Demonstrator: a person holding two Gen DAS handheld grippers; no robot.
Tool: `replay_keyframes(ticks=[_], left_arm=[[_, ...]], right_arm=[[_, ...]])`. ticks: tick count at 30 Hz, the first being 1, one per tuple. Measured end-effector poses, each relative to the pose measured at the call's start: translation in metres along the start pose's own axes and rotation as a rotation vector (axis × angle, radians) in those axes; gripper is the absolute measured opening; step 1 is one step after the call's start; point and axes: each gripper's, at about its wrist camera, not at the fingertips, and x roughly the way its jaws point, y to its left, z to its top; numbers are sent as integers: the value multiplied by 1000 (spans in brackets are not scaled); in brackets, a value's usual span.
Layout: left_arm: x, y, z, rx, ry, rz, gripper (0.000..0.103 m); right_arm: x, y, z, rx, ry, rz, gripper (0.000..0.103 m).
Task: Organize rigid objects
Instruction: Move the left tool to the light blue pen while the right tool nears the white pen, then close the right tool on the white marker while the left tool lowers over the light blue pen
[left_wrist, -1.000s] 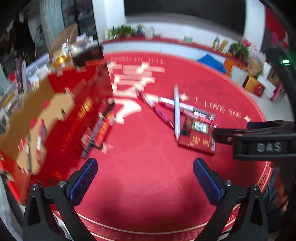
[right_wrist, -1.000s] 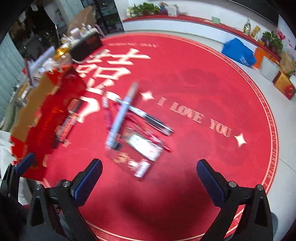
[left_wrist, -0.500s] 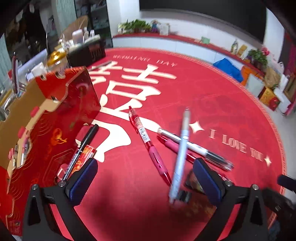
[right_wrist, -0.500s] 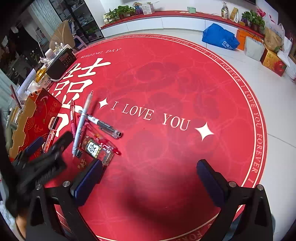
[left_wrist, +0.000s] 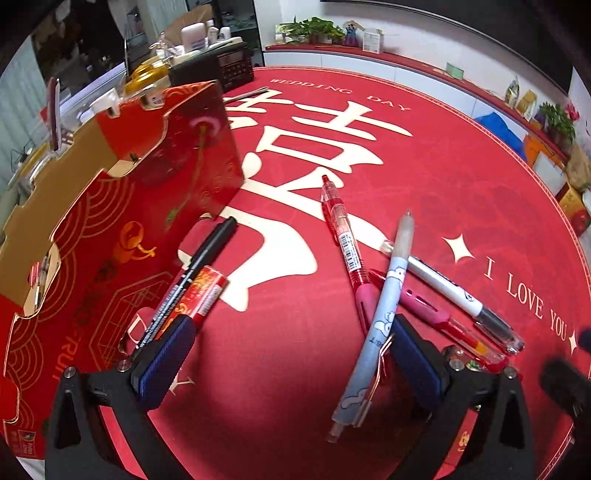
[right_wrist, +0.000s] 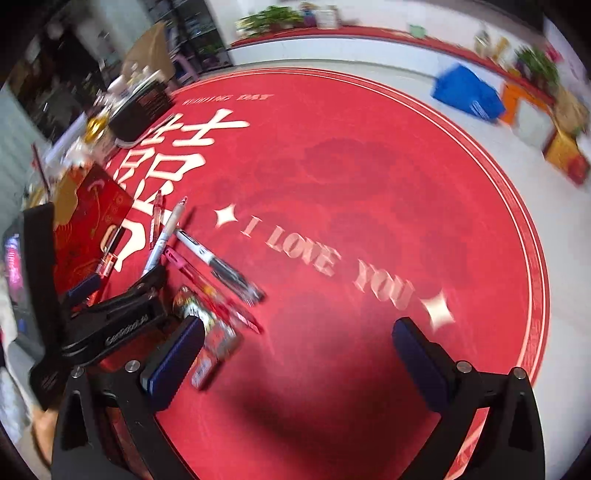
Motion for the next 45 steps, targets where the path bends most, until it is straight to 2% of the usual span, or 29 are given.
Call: replay_keyframes(ticks=[3, 6, 9, 10, 11, 12, 13, 14, 15, 16, 18, 19, 20, 22, 25, 27, 30, 32, 34, 37, 39, 40, 43, 45], left_arm=[[1, 1, 1, 8, 3, 6, 103], [3, 8, 1, -6, -1, 27, 103], [5, 17, 2, -23, 5, 10, 103], [5, 17, 2, -19, 7, 14, 103], [6, 17, 3, -16, 6, 14, 103], [6, 17, 3, -17, 4, 14, 103], [5, 17, 3, -17, 2, 14, 103], [5, 17, 3, -16, 1, 13, 103], [5, 15, 3, -10, -1, 9, 103], [4, 12, 3, 2, -3, 0, 103], [3, 3, 3, 38, -2, -32, 103], [3, -3, 2, 61, 5, -66, 103], [3, -9, 1, 77, 14, -114, 103], [1, -22, -2, 109, 12, -173, 103], [-11, -50, -15, 239, -12, -290, 103], [-20, -56, -22, 249, -30, -368, 103], [-26, -38, -16, 115, -80, -307, 103], [-22, -21, -7, 43, -67, -283, 103], [-16, -11, 1, 16, -32, -271, 103], [-12, -9, 5, 0, -13, -241, 103], [-6, -15, 7, 5, 18, -163, 103], [-4, -13, 2, 6, 27, -148, 103], [-2, -17, -7, 54, 62, -125, 103], [-6, -19, -14, 97, 56, -155, 103]], right_arm=[[20, 15, 22, -84, 15, -32, 103], [47, 29, 38, -175, 86, -10, 102], [60, 35, 46, -220, 116, -25, 102], [63, 37, 47, -232, 118, -28, 96], [65, 40, 47, -254, 112, -59, 94], [64, 42, 47, -267, 101, -55, 87], [61, 45, 48, -278, 90, -49, 74], [58, 48, 48, -294, 87, -42, 66], [56, 53, 48, -314, 89, -35, 51], [55, 57, 47, -334, 96, -31, 42], [53, 58, 47, -340, 112, -27, 33], [52, 56, 46, -335, 118, -29, 22], [51, 53, 45, -331, 123, -32, 16], [46, 41, 37, -319, 136, -33, 15], [32, 11, 16, -262, 147, -55, 15], [23, -7, 3, -219, 150, -54, 15], [13, -27, -10, -152, 147, -39, 15], [11, -30, -12, -142, 142, -34, 15], [11, -28, -13, -144, 138, -43, 16], [10, -26, -14, -153, 127, -48, 16], [10, -28, -14, -144, 122, -40, 16], [10, -29, -14, -140, 121, -38, 16], [8, -29, -16, -144, 119, -38, 16], [8, -28, -16, -152, 121, -40, 16]])
